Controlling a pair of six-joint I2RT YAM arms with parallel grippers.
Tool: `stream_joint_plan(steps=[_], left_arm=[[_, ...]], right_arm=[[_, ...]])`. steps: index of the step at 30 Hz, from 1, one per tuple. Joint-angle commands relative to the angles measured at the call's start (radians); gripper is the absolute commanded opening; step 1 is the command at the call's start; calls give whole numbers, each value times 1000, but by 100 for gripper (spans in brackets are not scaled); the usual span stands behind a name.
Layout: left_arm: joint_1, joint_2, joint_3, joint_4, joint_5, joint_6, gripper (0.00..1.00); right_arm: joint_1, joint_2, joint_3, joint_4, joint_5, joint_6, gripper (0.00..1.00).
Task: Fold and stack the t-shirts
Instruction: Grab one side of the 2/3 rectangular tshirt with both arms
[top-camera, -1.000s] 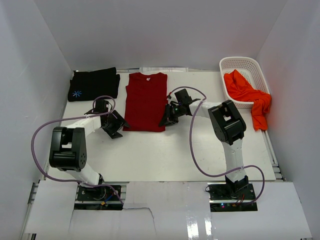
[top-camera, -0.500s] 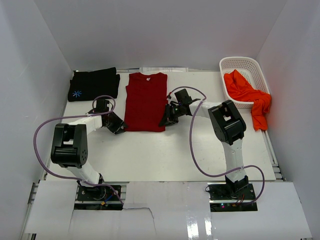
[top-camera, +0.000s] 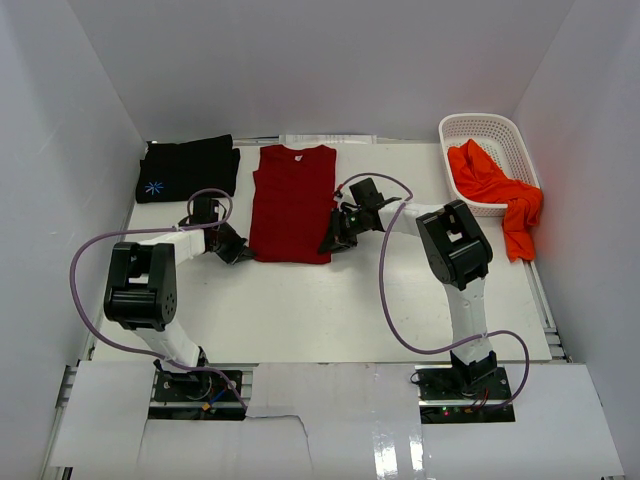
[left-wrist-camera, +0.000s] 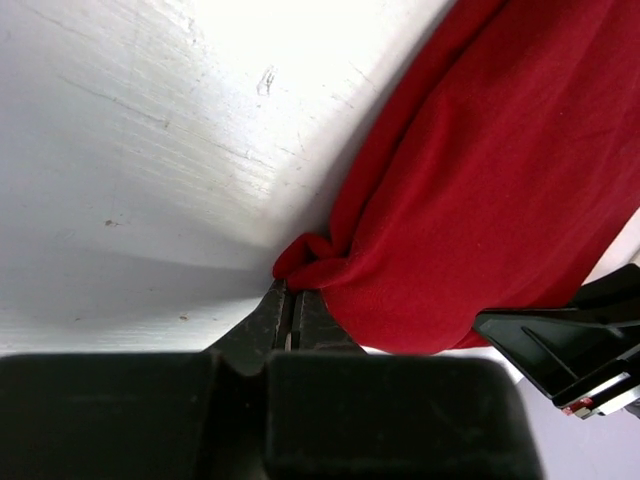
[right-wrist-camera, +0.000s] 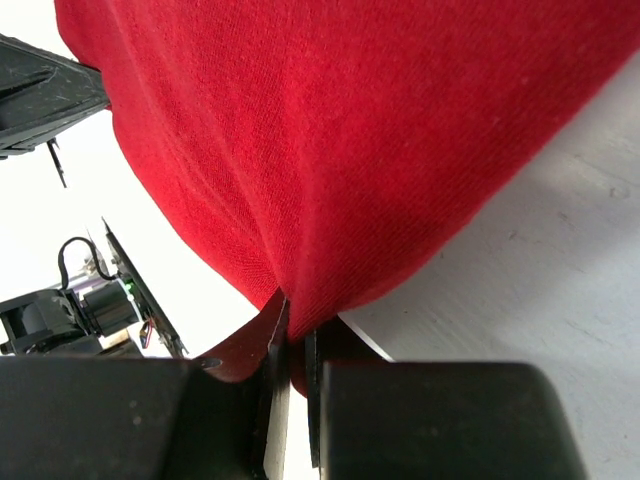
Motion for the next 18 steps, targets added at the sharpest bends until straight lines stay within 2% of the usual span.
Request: stream_joint_plan(steps=[1, 10, 18], left_arm=[[2, 5, -34, -7, -27, 43, 0], [-29, -120, -123, -71, 88, 71, 0], [-227, -340, -235, -175, 71, -30, 0]], right_arm=[[3, -46, -17, -66, 13, -37, 9], [3, -112, -88, -169, 36, -123, 9], [6, -299, -332, -177, 47, -160, 8]])
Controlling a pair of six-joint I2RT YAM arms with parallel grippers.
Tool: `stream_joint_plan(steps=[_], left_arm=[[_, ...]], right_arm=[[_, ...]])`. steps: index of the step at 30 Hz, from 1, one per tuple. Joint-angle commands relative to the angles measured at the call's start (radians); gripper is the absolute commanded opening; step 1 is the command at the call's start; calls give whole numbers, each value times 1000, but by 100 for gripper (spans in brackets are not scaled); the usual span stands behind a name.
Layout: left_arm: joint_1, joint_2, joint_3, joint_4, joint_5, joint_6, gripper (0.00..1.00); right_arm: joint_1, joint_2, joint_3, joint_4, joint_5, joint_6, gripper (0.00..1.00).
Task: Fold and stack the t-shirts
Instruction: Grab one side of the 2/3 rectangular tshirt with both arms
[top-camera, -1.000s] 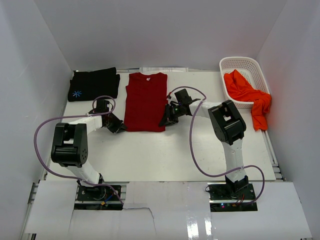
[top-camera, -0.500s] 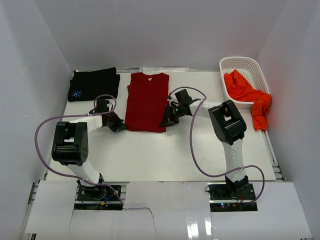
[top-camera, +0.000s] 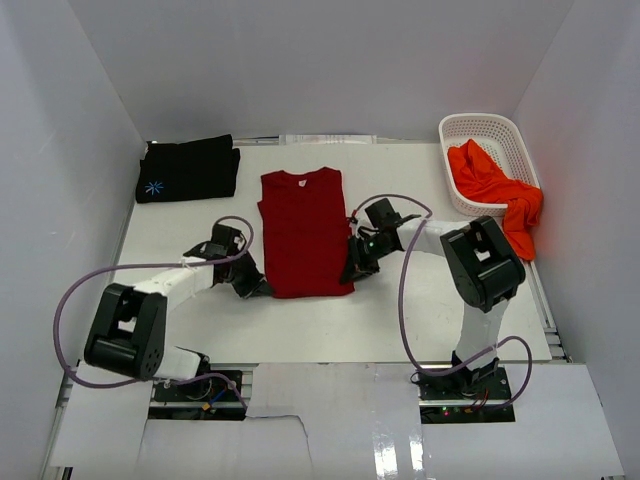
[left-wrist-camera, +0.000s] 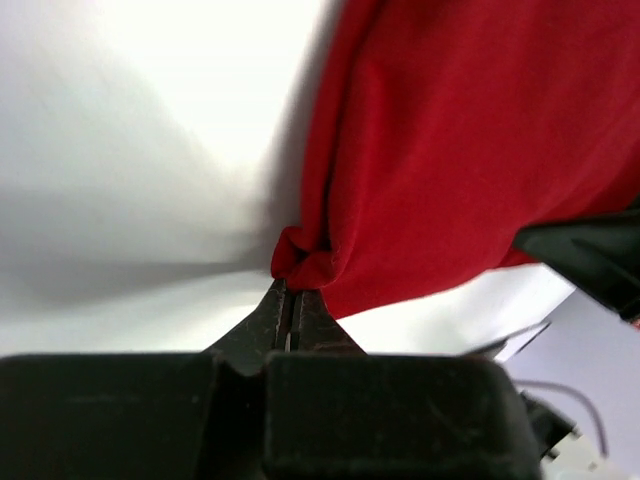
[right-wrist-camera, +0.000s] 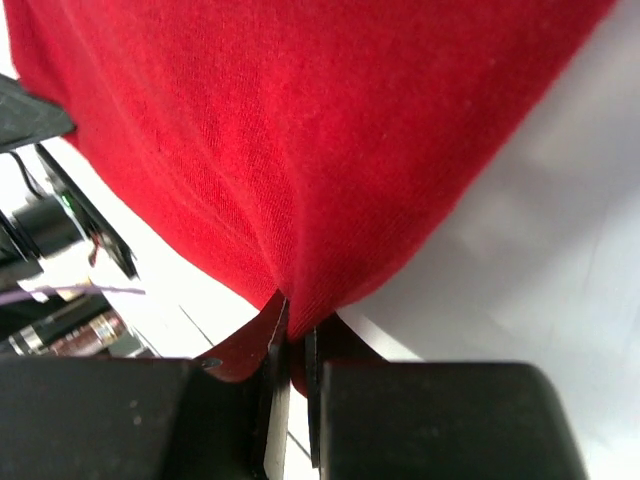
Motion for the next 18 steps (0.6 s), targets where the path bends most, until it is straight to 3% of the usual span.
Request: stream_joint_plan(steps=[1, 6, 10, 12, 15, 18], left_arm=[[-81, -111, -43, -79, 3, -63, 0], [-202, -262, -109, -133, 3, -153, 0], [-236, -344, -171, -154, 0, -198, 0], [-239, -357, -185, -158, 0, -204, 0], [-242, -366, -194, -159, 3, -209, 0], [-248, -368, -192, -159, -2, -209, 0]], right_arm=[[8, -99, -85, -56, 13, -48, 8], [49, -252, -233, -77, 35, -46, 9], [63, -349, -318, -65, 62, -16, 42], [63, -372, -350, -44, 75, 0, 50], [63, -403, -410, -22, 90, 30, 58], [64, -432, -486, 1, 130, 58, 59]])
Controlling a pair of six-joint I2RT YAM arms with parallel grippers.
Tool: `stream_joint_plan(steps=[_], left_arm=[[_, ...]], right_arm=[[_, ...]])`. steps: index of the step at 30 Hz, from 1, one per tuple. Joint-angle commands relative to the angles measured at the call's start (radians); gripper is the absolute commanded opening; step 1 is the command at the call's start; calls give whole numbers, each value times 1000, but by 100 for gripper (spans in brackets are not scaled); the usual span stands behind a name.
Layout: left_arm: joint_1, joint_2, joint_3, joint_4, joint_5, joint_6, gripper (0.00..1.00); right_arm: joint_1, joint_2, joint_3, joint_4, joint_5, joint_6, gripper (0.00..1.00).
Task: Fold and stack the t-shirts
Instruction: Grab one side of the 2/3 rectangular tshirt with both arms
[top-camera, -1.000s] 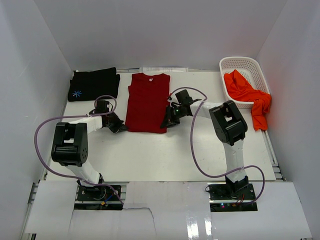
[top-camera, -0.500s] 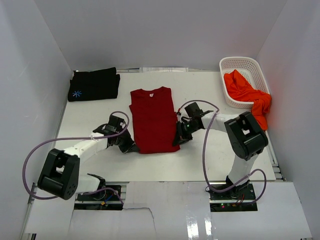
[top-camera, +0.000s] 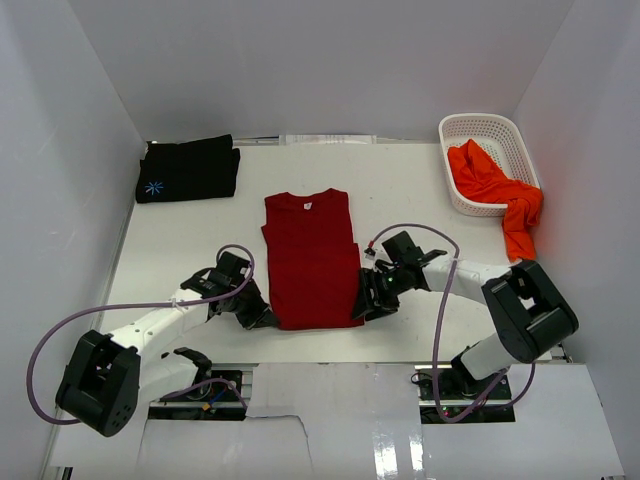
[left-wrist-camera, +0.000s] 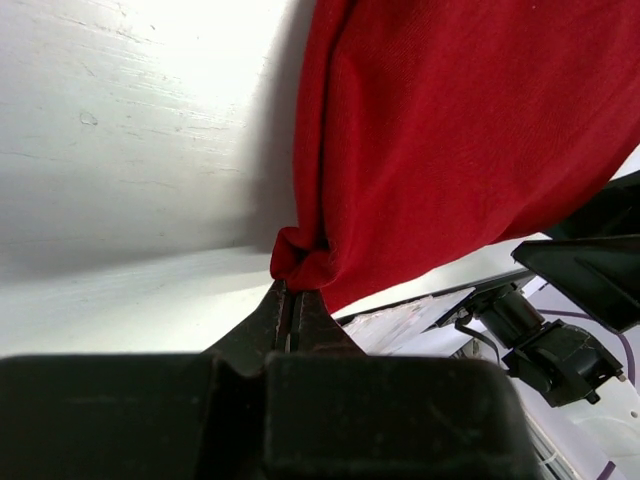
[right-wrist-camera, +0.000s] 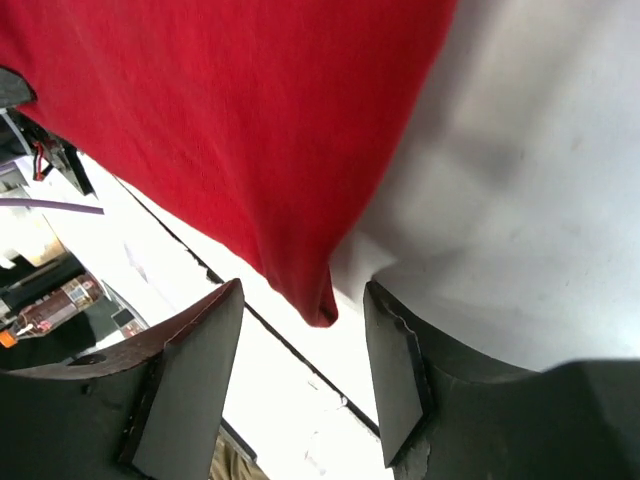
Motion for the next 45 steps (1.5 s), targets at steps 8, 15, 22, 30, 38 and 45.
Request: stream_joint_plan(steps=[8, 15, 22, 30, 38, 45], left_arm=[[-18, -17, 2, -8, -10, -17, 0], [-21, -25, -7, -8, -16, -18, 0], [-20, -55, -27, -11, -22, -44, 0], [-21, -54, -24, -11, -28, -49, 0], [-21, -60, -30, -11, -31, -48, 0], [-20, -60, -30, -11, -33, -48, 0]], right_arm=[[2, -167, -224, 97, 82, 133, 59], [3, -184, -328, 278, 80, 296, 59], [14, -261, -460, 484, 144, 463, 59], [17, -341, -508, 475, 241, 509, 54], [19, -250, -555, 614, 221, 532, 44], [39, -160, -554, 677, 192, 546, 29]])
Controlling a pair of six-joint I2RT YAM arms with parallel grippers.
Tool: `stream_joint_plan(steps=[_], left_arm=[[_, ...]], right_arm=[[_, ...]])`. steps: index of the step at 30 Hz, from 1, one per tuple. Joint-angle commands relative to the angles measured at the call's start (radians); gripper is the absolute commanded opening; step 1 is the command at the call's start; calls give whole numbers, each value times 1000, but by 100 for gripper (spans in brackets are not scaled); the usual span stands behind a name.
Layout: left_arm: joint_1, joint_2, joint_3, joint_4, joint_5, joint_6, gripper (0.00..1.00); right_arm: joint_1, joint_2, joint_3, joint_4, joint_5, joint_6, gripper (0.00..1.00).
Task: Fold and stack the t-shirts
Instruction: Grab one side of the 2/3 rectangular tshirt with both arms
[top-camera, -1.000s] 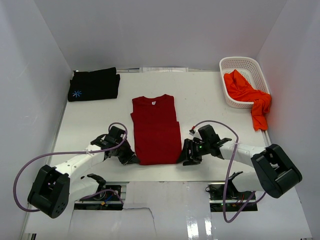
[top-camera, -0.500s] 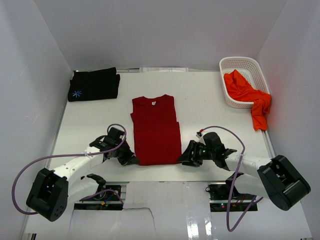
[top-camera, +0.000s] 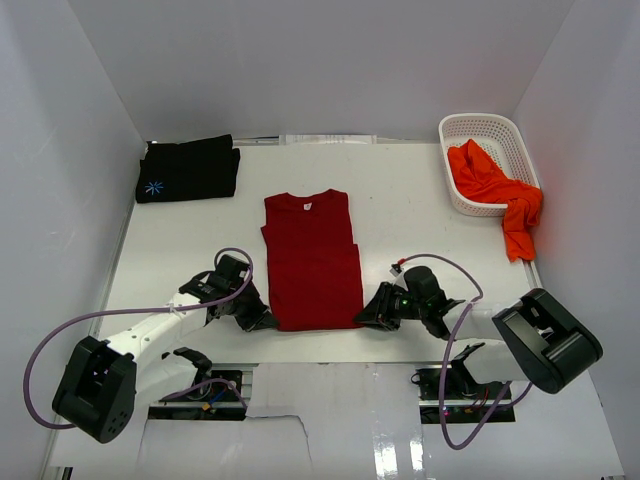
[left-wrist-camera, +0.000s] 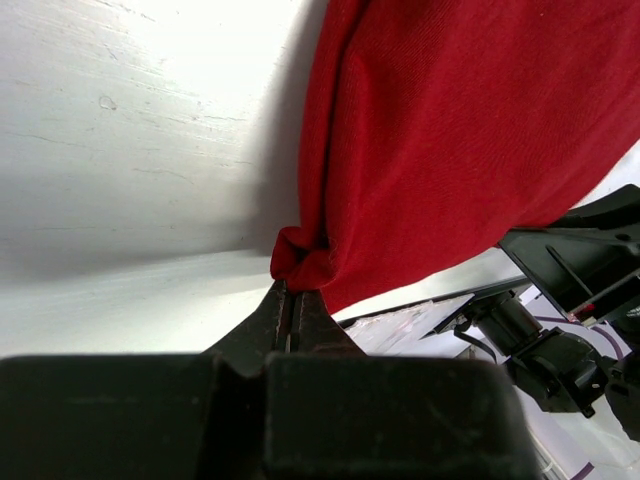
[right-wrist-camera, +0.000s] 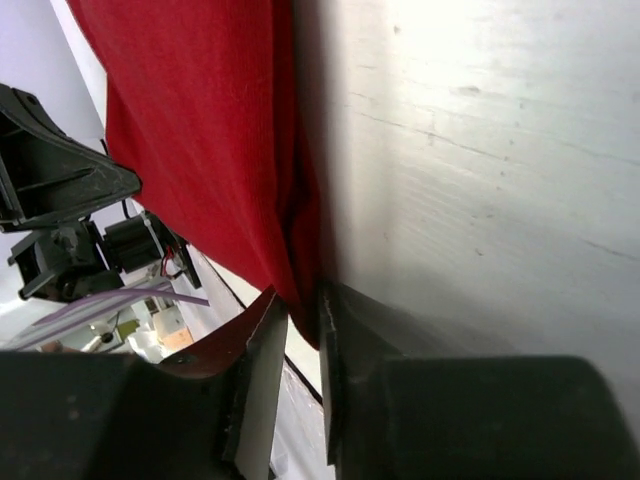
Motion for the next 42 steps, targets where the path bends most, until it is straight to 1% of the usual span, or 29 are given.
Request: stream_joint_plan(steps=[1, 2, 4, 9, 11, 13, 15, 16, 17, 19, 22, 25, 30, 36, 38, 42], left_arm=[[-3, -22, -9, -9, -8, -10, 0], [-3, -23, -10, -9, -8, -12, 0], [-5, -25, -12, -9, -10, -13, 0], [-3, -31, -12, -14, -2, -12, 0], [-3, -36, -12, -17, 10, -10, 0], [-3, -42, -15, -26, 23, -9, 0], [-5, -52, -24, -35, 38, -10, 0], [-6, -68, -26, -41, 43, -10, 0], [-8, -77, -26, -51, 44, -12, 0], [-8, -95, -15, -81, 40, -12, 0], [-8, -108, 26, -126, 26, -7, 0], [-8, -109, 61, -138, 42, -25, 0], [-8, -135, 69, -152, 58, -58, 0], [-8, -178, 32, -153, 70, -99, 0], [-8, -181, 49, -155, 60, -108, 0], [-6, -145, 97, -158, 55, -125, 0]], right_arm=[[16, 44, -48, -109, 96, -25, 24], [18, 41, -46, -117, 99, -28, 15], [19, 34, -34, -158, 99, -38, 8], [27, -24, -2, -278, 102, -82, 8], [30, -38, 30, -354, 98, -110, 8], [31, -35, 59, -396, 72, -165, 8], [34, -6, 127, -474, 52, -240, 9], [36, 5, 151, -496, 34, -263, 9], [36, 17, 194, -570, 27, -283, 9], [38, 18, 225, -608, 14, -318, 9], [38, 1, 283, -678, 9, -341, 10], [38, -27, 337, -747, -3, -349, 9], [38, -94, 423, -882, -34, -366, 10], [36, -134, 480, -953, -60, -381, 11], [36, -137, 507, -956, -57, -377, 12], [36, -96, 576, -967, -75, -387, 11]])
